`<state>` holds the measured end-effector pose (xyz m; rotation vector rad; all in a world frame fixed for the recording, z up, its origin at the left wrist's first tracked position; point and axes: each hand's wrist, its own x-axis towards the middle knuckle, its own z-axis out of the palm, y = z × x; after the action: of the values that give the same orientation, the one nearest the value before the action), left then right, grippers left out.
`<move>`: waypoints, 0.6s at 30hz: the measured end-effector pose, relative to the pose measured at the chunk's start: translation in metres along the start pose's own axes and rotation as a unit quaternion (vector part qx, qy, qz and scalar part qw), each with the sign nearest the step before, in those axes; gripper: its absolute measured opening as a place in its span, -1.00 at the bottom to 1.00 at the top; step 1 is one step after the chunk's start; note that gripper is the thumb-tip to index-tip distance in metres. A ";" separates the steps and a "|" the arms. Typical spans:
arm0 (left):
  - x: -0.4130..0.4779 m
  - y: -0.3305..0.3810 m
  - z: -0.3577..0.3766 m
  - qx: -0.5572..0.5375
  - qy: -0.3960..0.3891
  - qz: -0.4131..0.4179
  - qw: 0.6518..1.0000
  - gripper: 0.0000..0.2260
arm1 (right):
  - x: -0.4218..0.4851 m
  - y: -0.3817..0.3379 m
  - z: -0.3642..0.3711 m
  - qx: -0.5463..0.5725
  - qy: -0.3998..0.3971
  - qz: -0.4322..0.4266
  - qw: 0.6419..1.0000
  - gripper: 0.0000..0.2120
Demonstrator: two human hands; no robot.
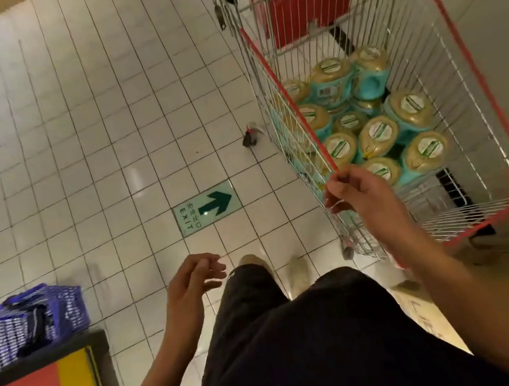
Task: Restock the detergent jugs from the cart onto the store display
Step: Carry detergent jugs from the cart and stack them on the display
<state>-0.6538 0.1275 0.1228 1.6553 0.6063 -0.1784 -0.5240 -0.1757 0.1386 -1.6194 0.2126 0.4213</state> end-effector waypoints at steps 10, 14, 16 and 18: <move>0.255 0.133 0.034 0.078 -0.179 0.072 0.978 -0.76 | 0.146 -0.050 0.006 0.038 0.150 0.038 0.987 -0.92; 0.340 0.201 0.074 0.124 -0.309 0.117 0.936 -0.77 | 0.166 -0.058 0.013 0.088 0.213 0.047 0.972 -0.86; 0.376 0.233 0.099 0.156 -0.366 0.140 0.907 -0.75 | 0.174 -0.062 0.012 0.106 0.241 0.048 0.964 -0.82; 0.404 0.258 0.126 0.179 -0.415 0.156 0.878 -0.72 | 0.182 -0.065 0.007 0.131 0.279 0.057 0.950 -0.85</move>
<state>-0.1592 0.1061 0.1439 1.7942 -0.3711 -0.7513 -0.3338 -0.1415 0.1261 -1.4323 0.7613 0.0072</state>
